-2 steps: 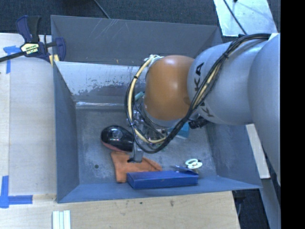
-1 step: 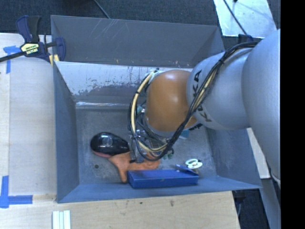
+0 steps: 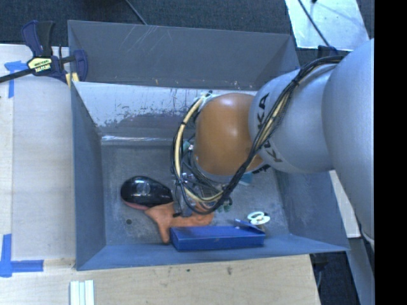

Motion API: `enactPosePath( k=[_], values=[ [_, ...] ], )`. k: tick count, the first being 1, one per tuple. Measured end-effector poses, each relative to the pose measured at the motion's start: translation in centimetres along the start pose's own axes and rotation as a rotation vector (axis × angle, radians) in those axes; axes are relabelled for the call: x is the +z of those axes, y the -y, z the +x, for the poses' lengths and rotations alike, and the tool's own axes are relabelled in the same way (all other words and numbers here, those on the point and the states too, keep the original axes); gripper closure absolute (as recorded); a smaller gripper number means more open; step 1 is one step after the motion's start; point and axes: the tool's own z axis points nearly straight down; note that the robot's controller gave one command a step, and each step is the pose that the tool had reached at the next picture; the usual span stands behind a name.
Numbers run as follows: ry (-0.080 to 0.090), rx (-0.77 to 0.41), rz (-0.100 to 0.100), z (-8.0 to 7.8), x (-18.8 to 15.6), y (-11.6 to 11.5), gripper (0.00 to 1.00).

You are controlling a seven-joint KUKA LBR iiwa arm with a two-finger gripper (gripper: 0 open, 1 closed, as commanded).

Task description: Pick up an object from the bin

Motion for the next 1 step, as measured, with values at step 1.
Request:
enactPosePath(
  k=[1],
  values=[
    [-0.009, 0.002, -0.001, -0.10, -5.08, 1.08, 1.00]
  ],
)
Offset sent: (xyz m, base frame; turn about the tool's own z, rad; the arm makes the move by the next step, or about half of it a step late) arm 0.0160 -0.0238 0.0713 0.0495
